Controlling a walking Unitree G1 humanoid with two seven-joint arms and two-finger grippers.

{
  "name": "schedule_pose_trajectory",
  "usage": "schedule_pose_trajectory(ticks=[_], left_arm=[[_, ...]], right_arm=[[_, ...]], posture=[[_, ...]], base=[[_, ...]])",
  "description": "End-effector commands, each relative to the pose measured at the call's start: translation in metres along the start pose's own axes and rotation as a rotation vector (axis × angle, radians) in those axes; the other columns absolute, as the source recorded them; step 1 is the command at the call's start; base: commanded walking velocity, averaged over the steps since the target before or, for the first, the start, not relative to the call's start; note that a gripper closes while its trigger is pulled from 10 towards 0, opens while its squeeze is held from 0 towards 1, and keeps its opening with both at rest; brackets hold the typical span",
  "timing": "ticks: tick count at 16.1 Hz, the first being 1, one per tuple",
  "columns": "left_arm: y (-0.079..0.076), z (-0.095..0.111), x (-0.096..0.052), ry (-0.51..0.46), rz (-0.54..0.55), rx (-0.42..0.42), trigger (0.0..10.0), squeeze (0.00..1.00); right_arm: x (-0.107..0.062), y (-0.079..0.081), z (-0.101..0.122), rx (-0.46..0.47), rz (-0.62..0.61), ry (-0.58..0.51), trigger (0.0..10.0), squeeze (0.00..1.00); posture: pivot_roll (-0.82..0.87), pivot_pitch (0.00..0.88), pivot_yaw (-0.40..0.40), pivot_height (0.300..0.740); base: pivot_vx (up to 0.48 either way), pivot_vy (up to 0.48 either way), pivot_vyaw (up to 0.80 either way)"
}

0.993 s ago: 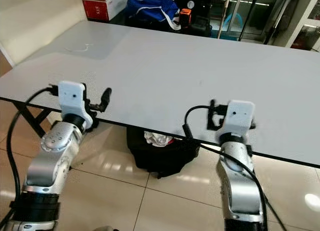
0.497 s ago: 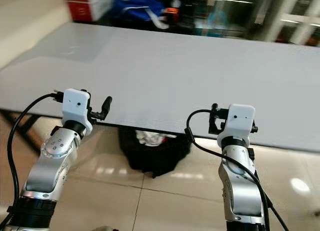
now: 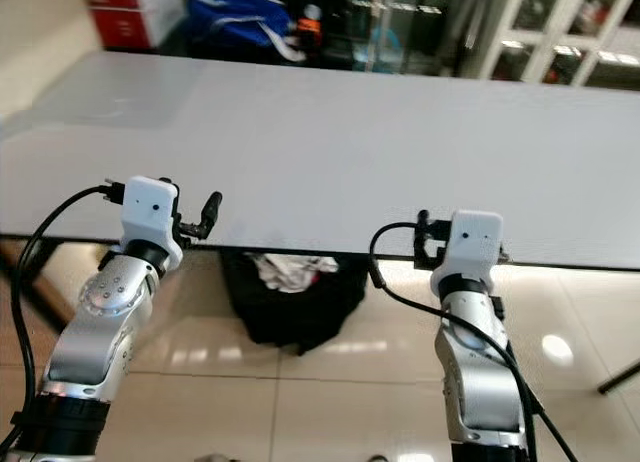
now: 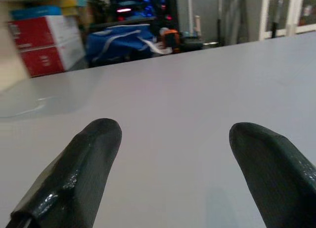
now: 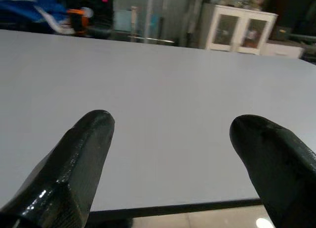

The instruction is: Setting the table

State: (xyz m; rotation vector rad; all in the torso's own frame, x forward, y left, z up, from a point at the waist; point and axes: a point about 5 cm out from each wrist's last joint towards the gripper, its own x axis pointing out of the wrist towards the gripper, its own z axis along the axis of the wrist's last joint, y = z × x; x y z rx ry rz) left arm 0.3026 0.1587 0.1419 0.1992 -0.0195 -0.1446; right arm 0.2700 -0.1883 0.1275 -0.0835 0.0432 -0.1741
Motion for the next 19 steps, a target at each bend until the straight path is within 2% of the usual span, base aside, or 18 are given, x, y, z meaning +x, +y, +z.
schedule_pose_trajectory(ticks=[1, 3, 6, 8, 13, 16, 19], left_arm=[[0.0, 0.005, 0.0, -0.022, -0.004, 0.007, 10.0, 0.0], [0.001, 0.005, 0.0, -0.022, 0.0, 0.008, 10.0, 0.0], [0.0, 0.005, 0.0, -0.022, 0.001, 0.009, 10.0, 0.0], [0.0, 0.005, 0.0, -0.021, 0.001, 0.008, 10.0, 0.0], [-0.003, 0.006, 0.0, -0.021, 0.01, -0.003, 10.0, 0.0], [0.0, 0.008, 0.001, -0.025, 0.017, -0.006, 10.0, 0.0], [0.0, 0.009, 0.002, -0.021, 0.006, 0.002, 10.0, 0.0]], right_arm=[[0.002, -0.002, 0.001, 0.01, 0.001, 0.0, 10.0, 0.0], [0.002, 0.0, 0.001, 0.031, 0.008, 0.011, 10.0, 0.0], [0.003, 0.001, 0.002, -0.003, -0.004, -0.009, 10.0, 0.0], [0.003, 0.0, 0.0, 0.018, 0.001, 0.009, 10.0, 0.0], [0.006, -0.004, 0.004, 0.002, 0.008, 0.005, 10.0, 0.0], [0.008, 0.0, 0.012, -0.034, 0.032, -0.03, 10.0, 0.0], [0.001, -0.003, 0.007, -0.054, 0.016, -0.013, 10.0, 0.0]], posture=[[0.01, 0.0, -0.024, 0.74], [0.01, 0.0, -0.024, 0.74], [0.01, 0.0, -0.024, 0.74], [0.01, 0.0, -0.027, 0.74], [-0.01, 0.0, -0.043, 0.74], [-0.04, 0.0, -0.026, 0.74], [-0.04, 0.01, -0.015, 0.74]], base=[[0.0, 0.48, 0.0], [0.0, 0.48, 0.0], [0.0, 0.48, 0.0], [0.0, 0.48, 0.0], [0.0, 0.48, -0.77], [0.0, 0.48, 0.0], [0.0, 0.48, 0.0]])
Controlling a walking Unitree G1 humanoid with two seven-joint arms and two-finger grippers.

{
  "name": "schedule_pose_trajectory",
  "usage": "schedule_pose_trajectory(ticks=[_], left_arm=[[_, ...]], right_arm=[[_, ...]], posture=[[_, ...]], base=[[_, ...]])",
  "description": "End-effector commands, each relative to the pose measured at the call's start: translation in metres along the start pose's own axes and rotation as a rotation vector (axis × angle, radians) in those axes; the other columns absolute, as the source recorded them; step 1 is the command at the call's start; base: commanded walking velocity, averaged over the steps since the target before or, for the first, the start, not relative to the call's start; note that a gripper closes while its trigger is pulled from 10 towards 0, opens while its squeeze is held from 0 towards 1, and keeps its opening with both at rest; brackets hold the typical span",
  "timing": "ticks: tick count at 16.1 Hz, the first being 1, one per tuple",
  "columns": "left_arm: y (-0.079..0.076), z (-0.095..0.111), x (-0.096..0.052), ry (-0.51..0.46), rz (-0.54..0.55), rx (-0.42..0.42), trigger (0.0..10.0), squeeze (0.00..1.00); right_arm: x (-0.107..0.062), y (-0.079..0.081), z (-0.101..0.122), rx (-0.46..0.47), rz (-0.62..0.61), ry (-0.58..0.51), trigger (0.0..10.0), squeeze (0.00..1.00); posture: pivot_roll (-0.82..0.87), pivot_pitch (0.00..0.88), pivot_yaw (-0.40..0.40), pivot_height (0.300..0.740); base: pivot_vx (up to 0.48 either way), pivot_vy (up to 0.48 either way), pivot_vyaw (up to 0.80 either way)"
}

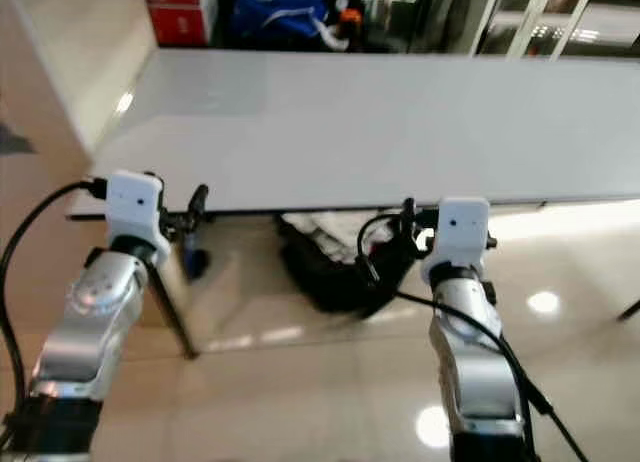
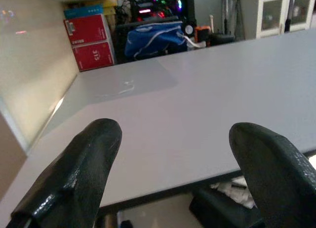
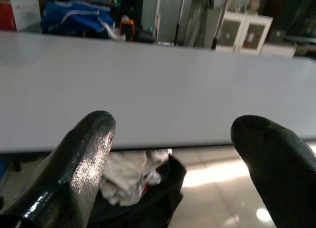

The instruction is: Setting the table

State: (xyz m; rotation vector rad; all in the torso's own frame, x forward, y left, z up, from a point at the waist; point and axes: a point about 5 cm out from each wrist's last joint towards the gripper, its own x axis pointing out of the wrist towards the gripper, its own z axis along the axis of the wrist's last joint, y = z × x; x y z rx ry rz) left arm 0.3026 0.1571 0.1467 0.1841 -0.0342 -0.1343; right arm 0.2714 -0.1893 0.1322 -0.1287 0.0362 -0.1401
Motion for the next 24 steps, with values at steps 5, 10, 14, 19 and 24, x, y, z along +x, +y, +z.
schedule_pose_trajectory(ticks=[5, 10, 14, 19, 24], left_arm=[[-0.001, 0.002, 0.001, 0.001, -0.015, 0.015, 10.0, 0.0], [0.002, 0.003, 0.002, 0.003, -0.013, 0.02, 10.0, 0.0], [0.005, 0.0, 0.002, 0.016, -0.029, 0.038, 10.0, 0.0], [0.008, 0.005, 0.001, 0.014, -0.034, 0.03, 10.0, 0.11], [0.01, 0.012, 0.002, -0.006, -0.012, -0.007, 10.0, 0.0]], right_arm=[[-0.002, -0.005, 0.003, 0.021, -0.035, 0.002, 10.0, 0.0], [-0.003, -0.006, 0.003, 0.014, -0.037, 0.008, 10.0, 0.0], [-0.002, 0.0, 0.006, 0.003, -0.029, -0.008, 10.0, 0.0], [-0.004, 0.013, 0.005, -0.027, 0.011, -0.012, 10.0, 0.0], [0.001, 0.017, 0.004, 0.027, 0.022, 0.005, 10.0, 0.0]], posture=[[-0.05, 0.019, -0.004, 0.74], [-0.05, 0.021, -0.004, 0.74], [-0.04, 0.014, 0.017, 0.74], [0.04, 0.03, -0.003, 0.74], [0.07, 0.027, -0.032, 0.74]], base=[[0.0, 0.48, 0.0], [0.0, 0.48, 0.0], [0.0, 0.36, 0.0], [0.0, -0.384, 0.0], [0.0, 0.0, 0.0]])
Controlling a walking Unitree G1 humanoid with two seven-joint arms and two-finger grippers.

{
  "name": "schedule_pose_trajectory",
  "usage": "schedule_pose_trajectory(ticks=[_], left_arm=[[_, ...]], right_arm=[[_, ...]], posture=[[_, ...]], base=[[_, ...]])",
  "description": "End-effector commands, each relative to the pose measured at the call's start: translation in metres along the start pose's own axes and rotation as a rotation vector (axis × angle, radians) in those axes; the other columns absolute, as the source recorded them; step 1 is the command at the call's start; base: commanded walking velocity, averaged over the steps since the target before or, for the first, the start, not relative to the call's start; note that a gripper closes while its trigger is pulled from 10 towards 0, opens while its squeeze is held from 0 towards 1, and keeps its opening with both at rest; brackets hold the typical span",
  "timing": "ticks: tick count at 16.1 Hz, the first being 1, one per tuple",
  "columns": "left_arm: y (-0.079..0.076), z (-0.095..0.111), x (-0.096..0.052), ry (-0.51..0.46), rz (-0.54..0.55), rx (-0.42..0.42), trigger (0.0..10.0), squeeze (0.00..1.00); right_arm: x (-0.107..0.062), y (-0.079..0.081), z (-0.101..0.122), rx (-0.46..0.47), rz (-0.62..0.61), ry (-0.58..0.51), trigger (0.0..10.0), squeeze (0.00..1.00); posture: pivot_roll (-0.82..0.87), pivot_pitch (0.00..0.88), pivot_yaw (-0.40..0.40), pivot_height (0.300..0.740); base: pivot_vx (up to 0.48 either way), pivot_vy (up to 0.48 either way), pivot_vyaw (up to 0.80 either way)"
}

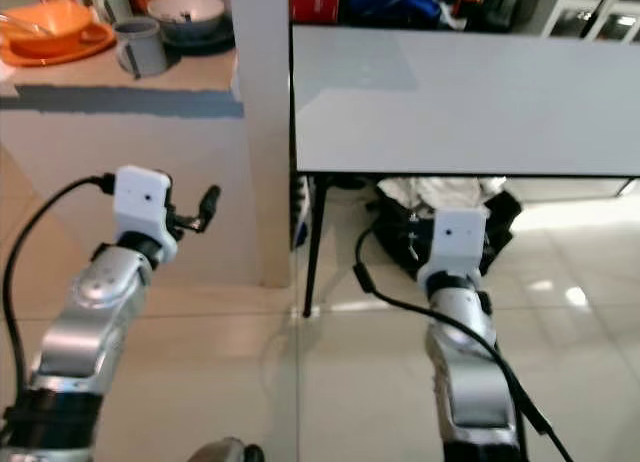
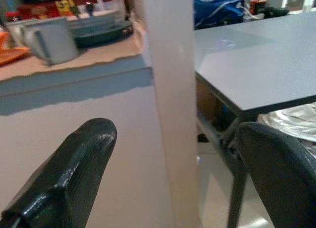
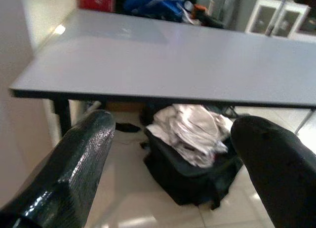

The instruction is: Setting the table

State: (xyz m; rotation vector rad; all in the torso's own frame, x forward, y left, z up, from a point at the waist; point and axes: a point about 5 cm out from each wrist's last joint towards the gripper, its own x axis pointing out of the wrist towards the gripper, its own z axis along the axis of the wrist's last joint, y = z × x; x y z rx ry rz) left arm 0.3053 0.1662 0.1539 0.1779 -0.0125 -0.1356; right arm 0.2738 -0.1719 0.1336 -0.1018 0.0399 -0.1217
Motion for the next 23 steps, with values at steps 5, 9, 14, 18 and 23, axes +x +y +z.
schedule_pose_trajectory(ticks=[5, 9, 14, 18, 23], left_arm=[[-0.014, 0.005, 0.0, -0.012, -0.027, -0.021, 10.0, 0.0], [-0.015, 0.004, 0.0, -0.027, -0.013, -0.012, 10.0, 0.0], [-0.006, 0.011, 0.0, -0.055, 0.022, -0.008, 10.0, 0.0], [-0.006, 0.011, 0.002, -0.052, 0.02, 0.0, 10.0, 0.0], [-0.008, 0.012, 0.004, -0.059, 0.022, -0.008, 10.0, 0.0]], right_arm=[[0.002, -0.003, 0.004, -0.034, 0.014, -0.01, 10.0, 0.0], [0.0, -0.002, 0.005, -0.056, 0.046, -0.018, 10.0, 0.0], [0.001, 0.009, 0.004, -0.05, 0.104, -0.015, 10.0, 0.0], [0.002, 0.003, 0.009, -0.043, 0.076, -0.037, 10.0, 0.0], [0.003, 0.0, 0.018, 0.03, 0.074, -0.083, 10.0, 0.0]], posture=[[0.0, 0.009, -0.011, 0.74], [0.01, 0.013, -0.008, 0.74], [0.02, 0.009, -0.017, 0.74], [0.01, 0.012, -0.005, 0.74], [-0.01, 0.008, -0.025, 0.74]], base=[[0.0, 0.0, 0.0], [0.0, 0.0, 0.33], [0.384, 0.0, 0.8], [0.48, 0.0, 0.8], [0.468, 0.0, 0.14]])
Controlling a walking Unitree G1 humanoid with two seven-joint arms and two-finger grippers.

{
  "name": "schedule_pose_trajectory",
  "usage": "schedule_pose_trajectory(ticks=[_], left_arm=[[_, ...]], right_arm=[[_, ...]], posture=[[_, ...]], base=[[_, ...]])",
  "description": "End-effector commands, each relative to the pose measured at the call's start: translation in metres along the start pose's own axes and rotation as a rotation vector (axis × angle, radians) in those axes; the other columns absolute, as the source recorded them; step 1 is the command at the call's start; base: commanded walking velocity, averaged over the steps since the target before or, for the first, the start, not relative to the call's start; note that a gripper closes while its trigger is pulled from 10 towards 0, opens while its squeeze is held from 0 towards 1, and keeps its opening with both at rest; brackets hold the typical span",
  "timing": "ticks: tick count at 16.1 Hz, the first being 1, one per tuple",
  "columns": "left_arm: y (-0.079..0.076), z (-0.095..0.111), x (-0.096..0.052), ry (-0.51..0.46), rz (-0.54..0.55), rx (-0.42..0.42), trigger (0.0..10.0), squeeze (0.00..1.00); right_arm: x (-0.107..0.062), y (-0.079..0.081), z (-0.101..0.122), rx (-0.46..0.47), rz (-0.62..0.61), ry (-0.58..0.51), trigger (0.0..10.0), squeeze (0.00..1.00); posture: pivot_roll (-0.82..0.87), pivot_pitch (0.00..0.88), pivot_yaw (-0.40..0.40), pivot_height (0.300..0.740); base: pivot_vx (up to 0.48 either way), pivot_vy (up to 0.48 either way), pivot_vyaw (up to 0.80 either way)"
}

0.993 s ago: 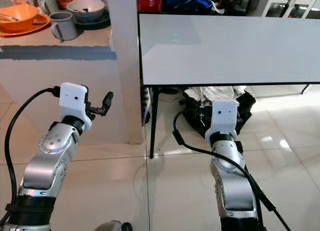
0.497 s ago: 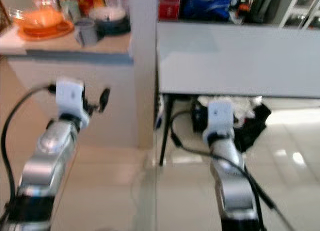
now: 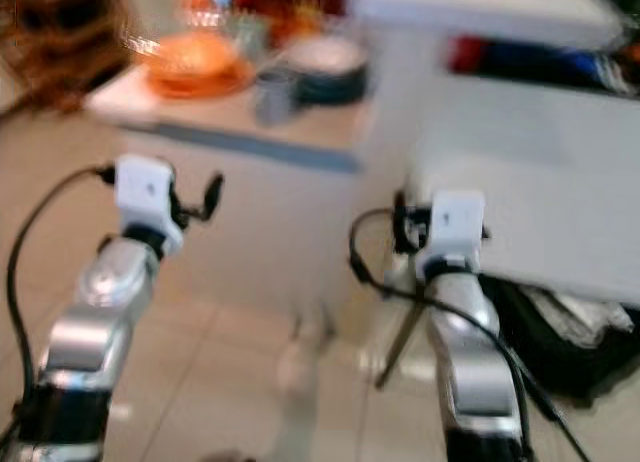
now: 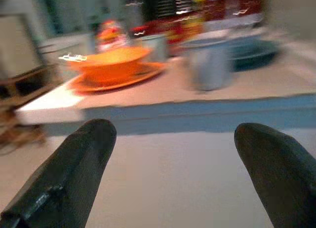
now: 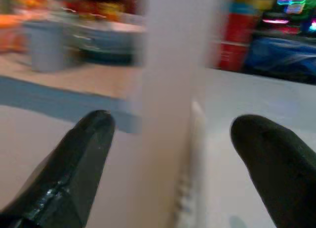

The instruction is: Setting the table

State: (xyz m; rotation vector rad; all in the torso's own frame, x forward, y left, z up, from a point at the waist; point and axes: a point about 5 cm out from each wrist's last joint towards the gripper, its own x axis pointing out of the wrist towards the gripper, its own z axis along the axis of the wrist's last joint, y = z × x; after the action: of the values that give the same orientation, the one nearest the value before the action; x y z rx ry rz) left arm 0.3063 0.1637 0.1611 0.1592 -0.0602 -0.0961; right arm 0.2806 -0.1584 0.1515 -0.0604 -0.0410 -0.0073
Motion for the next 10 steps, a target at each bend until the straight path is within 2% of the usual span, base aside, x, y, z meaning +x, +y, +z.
schedule_pose_trajectory(ticks=[1, 2, 4, 5, 6, 7, 10], left_arm=[[-0.009, 0.004, 0.002, -0.02, -0.019, -0.039, 10.0, 0.0], [-0.015, 0.003, -0.004, -0.04, -0.043, -0.099, 10.0, 0.0], [-0.018, -0.004, -0.012, -0.033, -0.059, -0.133, 10.0, 0.0], [-0.018, -0.006, -0.013, -0.014, -0.066, -0.142, 10.0, 0.0], [-0.018, -0.008, -0.014, -0.005, -0.08, -0.147, 10.0, 1.0], [-0.017, -0.007, -0.015, -0.017, -0.089, -0.145, 10.0, 1.0], [-0.004, -0.016, -0.016, 0.004, -0.003, -0.141, 10.0, 1.0]], right_arm=[[-0.002, -0.012, 0.002, -0.007, -0.026, -0.011, 10.0, 0.0], [-0.002, -0.011, 0.01, -0.037, 0.019, -0.051, 10.0, 0.0], [-0.004, -0.012, 0.013, -0.054, 0.047, -0.084, 10.0, 0.0], [-0.004, -0.013, 0.01, -0.054, 0.039, -0.073, 10.0, 0.48], [-0.005, -0.014, 0.005, -0.047, 0.047, -0.057, 10.0, 1.0], [-0.005, -0.013, 0.002, -0.038, 0.065, -0.049, 10.0, 1.0], [-0.007, -0.013, 0.0, -0.013, 0.077, -0.067, 10.0, 1.0]], posture=[[-0.02, 0.008, -0.031, 0.74], [-0.04, 0.007, -0.035, 0.74], [-0.04, 0.0, -0.044, 0.74], [-0.03, 0.0, -0.046, 0.74], [-0.03, 0.0, -0.051, 0.74], [-0.03, 0.0, -0.055, 0.74], [-0.01, 0.0, -0.048, 0.74]], base=[[0.0, 0.0, 0.0], [0.0, 0.0, 0.0], [0.0, 0.0, 0.0], [0.0, 0.0, 0.0], [0.0, 0.0, 0.0], [0.0, 0.0, 0.0], [0.0, 0.0, 0.0]])
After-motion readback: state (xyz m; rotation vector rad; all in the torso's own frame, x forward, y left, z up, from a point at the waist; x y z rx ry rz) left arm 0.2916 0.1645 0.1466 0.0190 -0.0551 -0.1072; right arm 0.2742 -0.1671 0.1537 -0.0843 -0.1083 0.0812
